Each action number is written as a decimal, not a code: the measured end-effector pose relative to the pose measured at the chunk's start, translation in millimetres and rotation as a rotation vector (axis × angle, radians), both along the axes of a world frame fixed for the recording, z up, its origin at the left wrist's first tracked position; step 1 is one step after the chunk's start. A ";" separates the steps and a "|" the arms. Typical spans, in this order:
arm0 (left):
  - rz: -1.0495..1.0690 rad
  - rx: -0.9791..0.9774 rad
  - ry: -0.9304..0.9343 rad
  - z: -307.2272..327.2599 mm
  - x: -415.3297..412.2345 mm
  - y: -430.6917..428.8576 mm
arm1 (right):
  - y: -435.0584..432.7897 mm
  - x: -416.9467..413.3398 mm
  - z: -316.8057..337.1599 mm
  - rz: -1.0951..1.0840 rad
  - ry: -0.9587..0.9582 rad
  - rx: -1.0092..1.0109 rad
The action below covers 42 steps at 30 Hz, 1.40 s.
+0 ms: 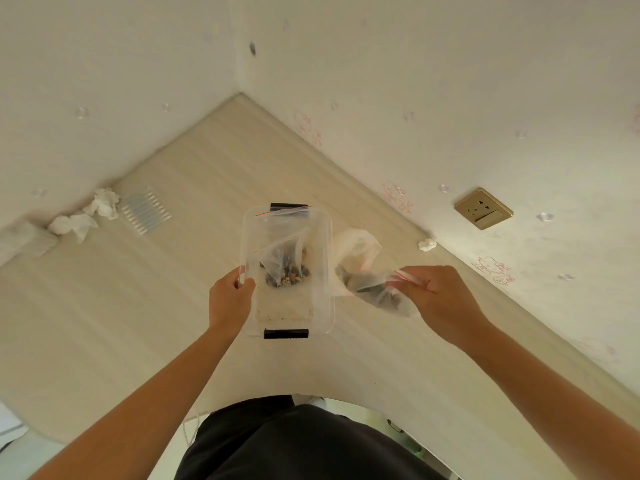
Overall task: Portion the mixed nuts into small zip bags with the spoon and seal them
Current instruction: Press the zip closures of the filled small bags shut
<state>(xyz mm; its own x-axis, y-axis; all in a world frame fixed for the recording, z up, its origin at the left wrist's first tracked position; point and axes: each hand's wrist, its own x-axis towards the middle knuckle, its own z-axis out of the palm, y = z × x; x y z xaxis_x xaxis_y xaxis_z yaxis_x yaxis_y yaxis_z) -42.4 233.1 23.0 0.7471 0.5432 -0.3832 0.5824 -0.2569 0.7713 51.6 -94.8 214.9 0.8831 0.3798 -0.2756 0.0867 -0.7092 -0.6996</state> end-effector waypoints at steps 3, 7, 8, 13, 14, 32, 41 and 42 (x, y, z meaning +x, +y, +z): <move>0.005 -0.010 0.001 2.6 -0.1 0.0 | 29.0 0.5 28.9 0.103 0.020 0.129; -0.001 -0.029 0.023 6.2 -0.3 1.8 | 66.7 1.1 12.5 0.263 0.056 0.126; -0.004 -0.042 0.032 7.5 -0.6 2.7 | 74.2 1.6 1.7 0.291 0.083 0.095; -0.038 -0.128 0.031 11.1 -6.1 9.2 | 104.6 -1.6 -67.9 0.343 0.289 -0.035; -0.041 -0.139 0.032 10.2 -6.8 10.1 | 111.5 -1.9 -81.0 0.370 0.330 -0.052; -0.037 -0.186 0.020 9.2 -5.8 8.1 | 185.1 66.2 -156.4 0.262 -0.051 -0.151; -0.022 -0.161 0.026 1.4 -4.7 2.0 | 103.5 26.2 -151.5 -0.561 0.235 0.064; -0.020 -0.165 0.016 3.7 -5.1 0.0 | 100.7 13.3 -156.5 -0.573 0.352 0.087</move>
